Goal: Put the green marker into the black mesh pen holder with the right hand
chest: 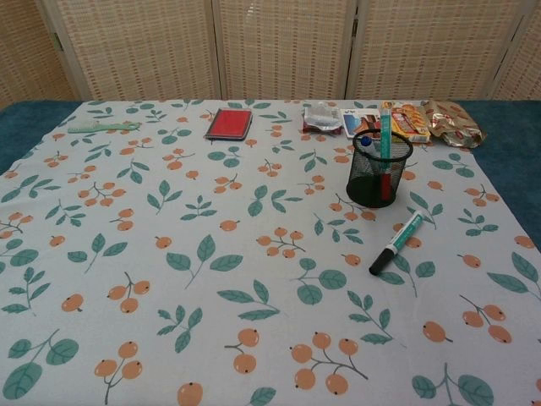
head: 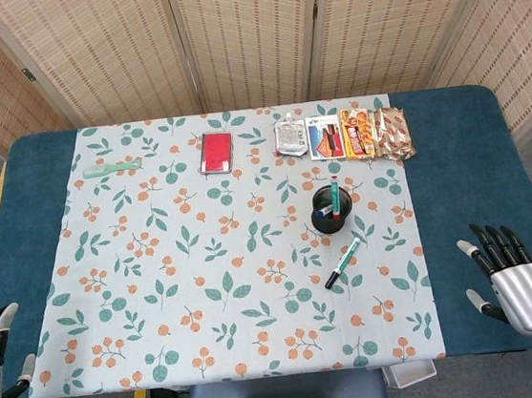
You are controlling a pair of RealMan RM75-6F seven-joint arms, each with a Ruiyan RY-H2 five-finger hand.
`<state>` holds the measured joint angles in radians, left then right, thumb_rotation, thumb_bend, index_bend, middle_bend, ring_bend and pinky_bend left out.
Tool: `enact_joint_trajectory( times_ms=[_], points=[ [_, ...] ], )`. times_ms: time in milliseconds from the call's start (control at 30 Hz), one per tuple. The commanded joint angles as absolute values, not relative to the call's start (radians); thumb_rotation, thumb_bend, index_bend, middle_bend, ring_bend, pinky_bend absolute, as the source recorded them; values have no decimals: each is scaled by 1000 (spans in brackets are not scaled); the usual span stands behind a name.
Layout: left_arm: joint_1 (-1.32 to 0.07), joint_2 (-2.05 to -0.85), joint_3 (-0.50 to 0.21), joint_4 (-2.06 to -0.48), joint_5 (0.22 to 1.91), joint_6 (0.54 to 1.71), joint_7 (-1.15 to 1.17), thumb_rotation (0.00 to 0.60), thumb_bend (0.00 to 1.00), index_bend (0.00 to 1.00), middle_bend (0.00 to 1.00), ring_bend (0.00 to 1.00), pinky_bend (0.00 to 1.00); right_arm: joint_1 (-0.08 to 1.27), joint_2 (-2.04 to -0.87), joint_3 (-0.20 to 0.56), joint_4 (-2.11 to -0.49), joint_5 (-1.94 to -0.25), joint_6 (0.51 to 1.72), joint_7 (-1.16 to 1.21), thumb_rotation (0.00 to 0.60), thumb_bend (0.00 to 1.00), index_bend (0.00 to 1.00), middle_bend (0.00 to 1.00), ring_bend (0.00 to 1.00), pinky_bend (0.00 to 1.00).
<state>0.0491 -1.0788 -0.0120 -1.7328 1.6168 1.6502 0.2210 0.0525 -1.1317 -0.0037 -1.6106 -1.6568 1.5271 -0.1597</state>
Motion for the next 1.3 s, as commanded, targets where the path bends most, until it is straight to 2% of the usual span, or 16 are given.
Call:
enact_joint_trajectory(
  times_ms=[33,267,500,767,900,1300],
  points=[
    [49,-1079,-12,-1733,1616,1650,220,600,400,35,164,58,265,54,-1133,-4,-1610,-1656,1523,-162,600,275,150,0,0,0],
    [49,-1077,-10,-1735,1623,1654,213,600,400,35,163,58,265,67,-1140,-8,-1608,-1647,1489,-180,600,275,150,0,0,0],
    [46,-1077,-16,-1729,1618,1655,213,600,401,35,163,58,265,164,-1158,-20,-1537,-1755,1397,-189,600,272,156,0,0,0],
    [50,-1084,-18,-1732,1612,1659,226,600,400,36,163,58,265,326,-1181,12,-1518,-1840,1261,-206,600,288,310,0,0,0],
    [48,-1086,-17,-1732,1608,1653,233,600,400,36,163,58,265,386,-1230,16,-1479,-1854,1188,-261,600,290,367,0,0,0],
    [57,-1076,-18,-1733,1608,1671,208,600,400,35,163,58,265,507,-1372,40,-1421,-1772,1009,-337,600,305,383,0,0,0]
  ],
)
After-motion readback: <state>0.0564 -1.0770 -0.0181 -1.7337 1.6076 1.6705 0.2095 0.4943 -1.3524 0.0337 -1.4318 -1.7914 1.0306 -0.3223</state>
